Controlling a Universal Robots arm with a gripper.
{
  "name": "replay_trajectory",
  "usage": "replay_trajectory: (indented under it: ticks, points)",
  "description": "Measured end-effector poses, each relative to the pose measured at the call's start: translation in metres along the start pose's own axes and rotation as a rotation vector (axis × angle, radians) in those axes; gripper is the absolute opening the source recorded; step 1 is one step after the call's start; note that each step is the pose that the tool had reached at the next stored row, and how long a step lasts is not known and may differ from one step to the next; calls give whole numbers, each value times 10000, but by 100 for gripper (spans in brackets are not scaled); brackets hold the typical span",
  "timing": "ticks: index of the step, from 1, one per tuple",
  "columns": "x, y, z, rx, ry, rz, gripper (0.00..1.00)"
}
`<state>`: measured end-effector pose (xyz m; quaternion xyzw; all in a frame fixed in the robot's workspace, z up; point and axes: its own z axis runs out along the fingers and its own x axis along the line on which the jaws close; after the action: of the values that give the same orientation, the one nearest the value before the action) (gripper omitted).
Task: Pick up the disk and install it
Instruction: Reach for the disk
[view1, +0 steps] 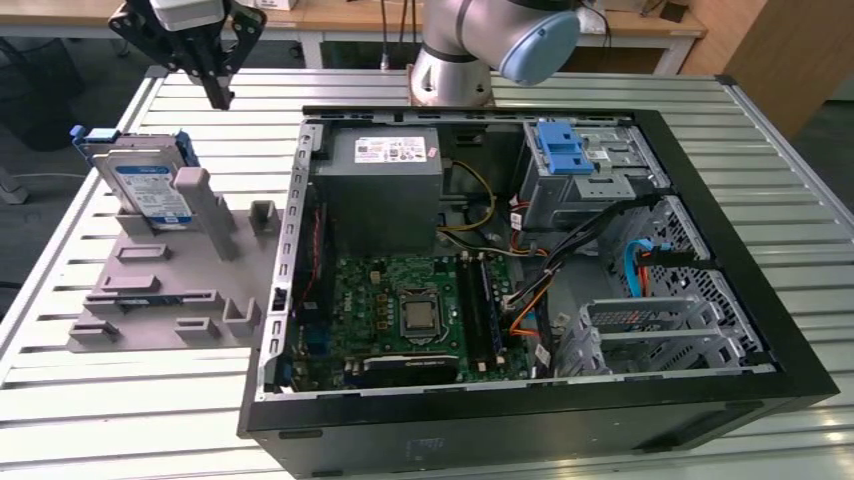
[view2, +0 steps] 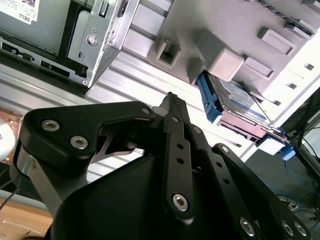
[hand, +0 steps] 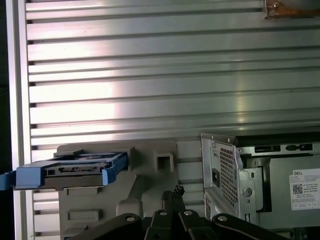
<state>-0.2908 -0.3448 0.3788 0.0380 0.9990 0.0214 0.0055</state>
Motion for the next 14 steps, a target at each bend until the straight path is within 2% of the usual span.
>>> replay_trajectory:
  ticks: [6, 14]
  points:
    - [75, 2, 7, 1, 14, 0, 11]
    - [84, 1, 7, 1, 17, 1, 11]
